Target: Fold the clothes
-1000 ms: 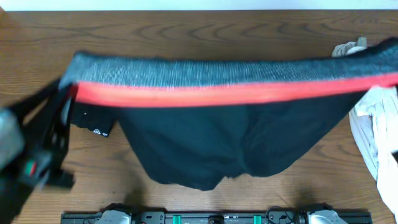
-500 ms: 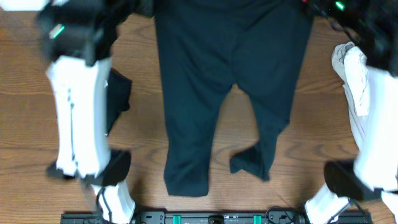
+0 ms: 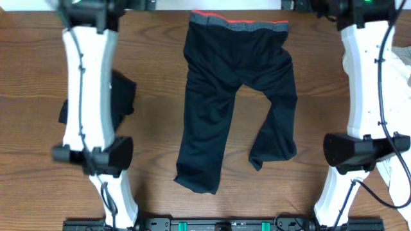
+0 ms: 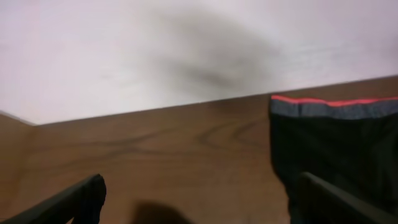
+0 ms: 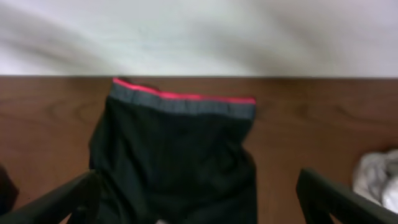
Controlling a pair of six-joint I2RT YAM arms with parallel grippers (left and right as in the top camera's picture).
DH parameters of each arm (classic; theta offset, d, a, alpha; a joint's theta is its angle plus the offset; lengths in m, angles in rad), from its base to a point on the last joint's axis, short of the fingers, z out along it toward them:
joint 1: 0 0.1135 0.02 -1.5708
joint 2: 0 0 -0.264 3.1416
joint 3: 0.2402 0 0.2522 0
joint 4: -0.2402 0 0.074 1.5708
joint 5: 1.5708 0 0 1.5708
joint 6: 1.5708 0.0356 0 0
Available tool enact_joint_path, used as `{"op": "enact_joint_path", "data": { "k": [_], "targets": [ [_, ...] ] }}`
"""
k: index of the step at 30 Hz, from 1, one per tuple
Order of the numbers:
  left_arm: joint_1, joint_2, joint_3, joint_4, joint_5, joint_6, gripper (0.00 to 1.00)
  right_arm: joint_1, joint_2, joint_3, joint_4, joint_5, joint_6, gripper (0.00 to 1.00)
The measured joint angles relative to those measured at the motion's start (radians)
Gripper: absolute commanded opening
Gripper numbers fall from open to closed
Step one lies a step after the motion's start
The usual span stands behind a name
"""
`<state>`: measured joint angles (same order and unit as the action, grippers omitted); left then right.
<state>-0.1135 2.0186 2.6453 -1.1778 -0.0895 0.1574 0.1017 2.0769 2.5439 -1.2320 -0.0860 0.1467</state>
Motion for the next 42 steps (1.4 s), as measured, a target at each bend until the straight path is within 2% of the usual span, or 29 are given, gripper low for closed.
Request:
{"op": "enact_joint_path", "data": {
  "k": [6, 11, 13, 15, 18, 23, 29, 33, 35, 42],
  "targets": [
    [-0.002, -0.212, 0.015, -0.125, 0.016, -0.002, 0.98, -0.010, -0.085, 0.004, -0.188, -0.008, -0.010, 0.99],
    [-0.002, -0.341, 0.034, -0.279, 0.061, -0.008, 1.00, -0.010, -0.108, 0.011, -0.357, -0.042, -0.022, 0.88],
    [-0.002, -0.364, 0.038, -0.365, 0.071, -0.041, 0.94, -0.010, -0.105, 0.004, -0.396, -0.050, -0.023, 0.84],
    [-0.002, -0.364, 0.034, -0.425, 0.094, -0.072, 0.83, -0.010, -0.104, -0.018, -0.408, -0.055, -0.024, 0.78],
    [-0.002, -0.336, -0.002, -0.433, 0.132, -0.098, 0.72, -0.010, -0.104, -0.069, -0.409, -0.059, -0.014, 0.76],
    [-0.002, -0.269, -0.161, -0.433, 0.169, -0.132, 0.66, 0.004, -0.101, -0.174, -0.406, -0.059, -0.015, 0.74],
    [-0.003, -0.273, -0.298, -0.433, 0.192, -0.139, 0.65, 0.068, -0.092, -0.203, -0.440, -0.057, -0.028, 0.73],
    [-0.006, -0.388, -0.412, -0.433, 0.191, -0.140, 0.66, 0.129, -0.097, -0.212, -0.462, -0.053, -0.035, 0.76],
    [-0.006, -0.474, -0.496, -0.434, 0.182, -0.153, 0.70, 0.159, -0.107, -0.230, -0.462, -0.050, -0.038, 0.76],
    [-0.006, -0.711, -0.866, -0.417, 0.166, -0.217, 0.71, 0.282, -0.189, -0.270, -0.462, -0.009, 0.002, 0.75]
  ]
}}
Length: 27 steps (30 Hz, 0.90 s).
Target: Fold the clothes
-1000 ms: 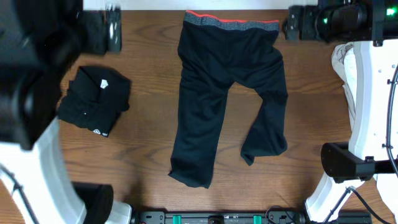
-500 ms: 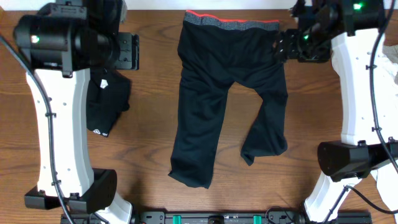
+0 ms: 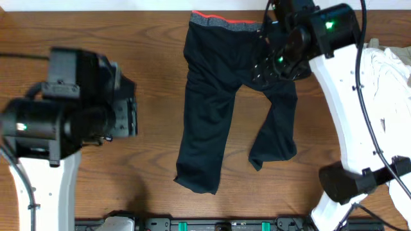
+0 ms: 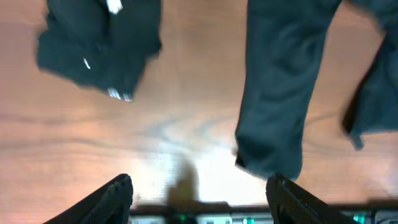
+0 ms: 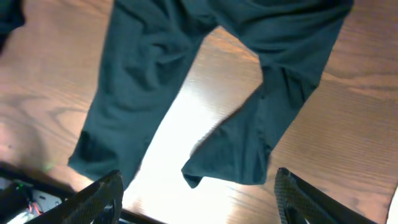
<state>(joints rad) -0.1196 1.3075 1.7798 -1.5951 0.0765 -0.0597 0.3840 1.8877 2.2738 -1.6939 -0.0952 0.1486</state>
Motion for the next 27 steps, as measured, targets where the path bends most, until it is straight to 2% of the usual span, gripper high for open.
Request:
{"op": "enact_joint_path", "data": {
  "k": [3, 8, 12, 14, 16, 17, 23, 27],
  "targets": [
    [0.000, -0.024, -0.187, 0.102, 0.033, -0.019, 0.75, 0.048, -0.063, -0.068, 0.001, 0.049, 0.043, 0.78],
    [0.000, 0.000, -0.453, 0.302, 0.129, -0.038, 0.79, 0.103, -0.168, -0.290, 0.055, 0.142, 0.152, 0.90],
    [0.000, 0.022, -0.618, 0.422, 0.180, -0.045, 0.79, 0.104, -0.222, -0.517, 0.157, 0.146, 0.207, 0.90],
    [0.000, 0.035, -0.669, 0.454, 0.195, -0.046, 0.79, 0.093, -0.227, -0.598, 0.174, 0.123, 0.216, 0.86],
    [0.000, 0.044, -0.708, 0.491, 0.212, -0.048, 0.79, 0.078, -0.227, -0.677, 0.186, 0.090, 0.225, 0.75],
    [0.000, 0.047, -0.722, 0.504, 0.219, -0.048, 0.79, 0.069, -0.227, -0.721, 0.196, 0.067, 0.236, 0.73],
    [0.000, 0.048, -0.731, 0.542, 0.240, -0.048, 0.79, 0.064, -0.228, -0.858, 0.223, -0.002, 0.235, 0.83],
    [0.000, 0.048, -0.731, 0.568, 0.247, -0.048, 0.80, 0.110, -0.228, -0.939, 0.307, -0.037, 0.211, 0.89]
  ]
}}
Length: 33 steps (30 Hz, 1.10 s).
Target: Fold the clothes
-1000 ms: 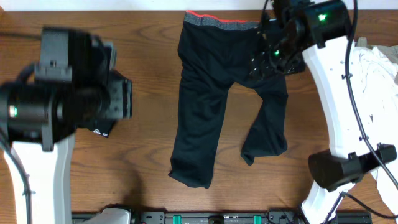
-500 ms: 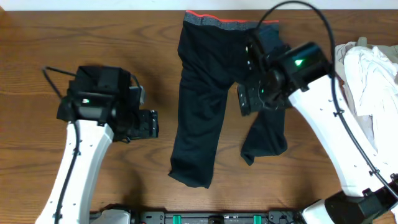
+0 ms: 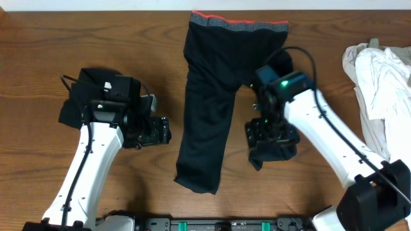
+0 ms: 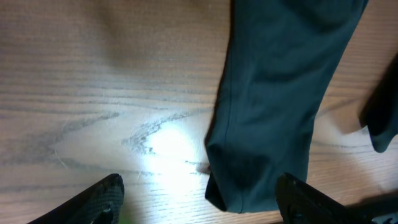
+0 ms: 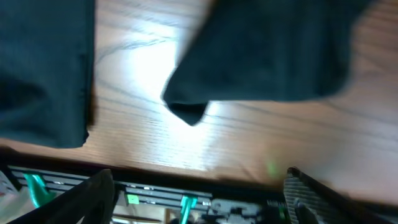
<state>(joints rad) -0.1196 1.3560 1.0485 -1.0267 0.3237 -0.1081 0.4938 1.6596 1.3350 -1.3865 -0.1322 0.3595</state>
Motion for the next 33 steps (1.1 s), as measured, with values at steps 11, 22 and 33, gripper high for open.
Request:
{"op": "enact_joint_path", "data": {
  "k": [11, 22, 33],
  "targets": [
    [0.000, 0.000, 0.000, 0.014, 0.010, 0.000, 0.80, 0.121, 0.000, -0.251, 0.255, -0.002, 0.098, 0.79],
    [0.000, 0.000, 0.000, 0.013, 0.010, 0.000, 0.80, 0.121, 0.000, -0.381, 0.471, 0.041, 0.229, 0.14],
    [0.000, 0.000, 0.000, 0.022, 0.010, 0.000, 0.81, 0.084, -0.029, -0.158, 0.003, 0.221, 0.258, 0.01]
  ]
}}
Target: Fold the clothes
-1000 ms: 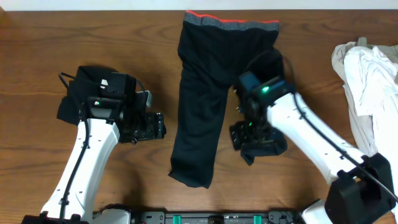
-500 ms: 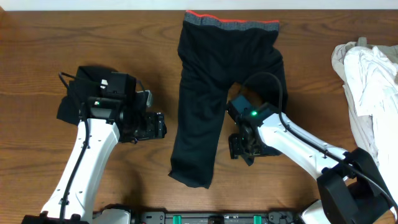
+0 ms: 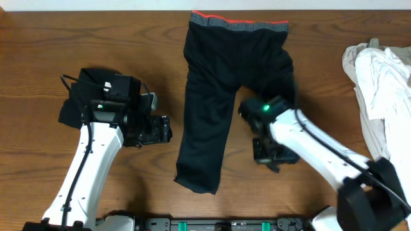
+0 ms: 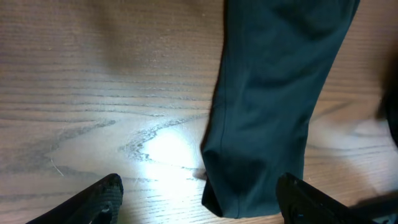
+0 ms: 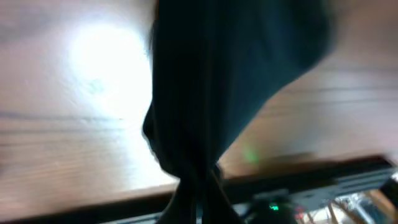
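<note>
Black pants with a grey and red waistband lie flat, waist at the table's far edge. Their left leg runs toward the near edge. My left gripper is open just left of that leg; in the left wrist view the leg's cuff lies between its spread fingers. My right gripper is shut on the cuff end of the right leg; in the right wrist view the dark cloth bunches down into the closed gripper.
A crumpled black garment lies at the left, partly under my left arm. A pile of white clothes sits at the right edge. A black rail with green parts runs along the table's near edge.
My right gripper was open over the right leg's cuff; now it is shut on that cuff and sits slightly nearer the left leg. The left gripper has barely moved.
First both arms stood parked at the sides, wrists facing the waistband. Then both were raised over the table, looking down on the pants. Then each gripper was low and open by a pant leg. Now the right one holds the right cuff.
</note>
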Controlling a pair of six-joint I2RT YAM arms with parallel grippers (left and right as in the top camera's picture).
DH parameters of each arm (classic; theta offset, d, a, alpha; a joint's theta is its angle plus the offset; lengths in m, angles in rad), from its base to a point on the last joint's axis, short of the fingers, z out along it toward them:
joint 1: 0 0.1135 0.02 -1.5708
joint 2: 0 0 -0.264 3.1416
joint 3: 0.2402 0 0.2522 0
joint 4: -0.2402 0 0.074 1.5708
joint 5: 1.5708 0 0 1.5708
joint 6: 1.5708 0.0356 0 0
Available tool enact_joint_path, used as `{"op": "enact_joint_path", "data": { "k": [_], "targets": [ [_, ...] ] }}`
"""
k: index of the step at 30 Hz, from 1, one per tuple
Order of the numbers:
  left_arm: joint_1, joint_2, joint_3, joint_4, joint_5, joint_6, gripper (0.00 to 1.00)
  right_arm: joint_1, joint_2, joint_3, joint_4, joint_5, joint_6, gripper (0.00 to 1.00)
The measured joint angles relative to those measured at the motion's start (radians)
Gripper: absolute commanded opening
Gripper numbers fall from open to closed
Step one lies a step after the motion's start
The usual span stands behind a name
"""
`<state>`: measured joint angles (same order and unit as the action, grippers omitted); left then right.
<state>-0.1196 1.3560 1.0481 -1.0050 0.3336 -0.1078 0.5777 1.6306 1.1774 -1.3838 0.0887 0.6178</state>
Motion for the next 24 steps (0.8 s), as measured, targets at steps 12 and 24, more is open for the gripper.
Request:
{"op": "enact_joint_path", "data": {
  "k": [12, 24],
  "targets": [
    [0.000, 0.000, 0.000, 0.008, 0.001, 0.000, 0.85, -0.033, -0.108, 0.374, -0.311, 0.062, -0.139, 0.03],
    [0.000, 0.000, 0.000, 0.014, 0.000, 0.000, 0.87, -0.053, -0.103, 0.374, -0.158, -0.074, -0.255, 0.71]
  ]
}}
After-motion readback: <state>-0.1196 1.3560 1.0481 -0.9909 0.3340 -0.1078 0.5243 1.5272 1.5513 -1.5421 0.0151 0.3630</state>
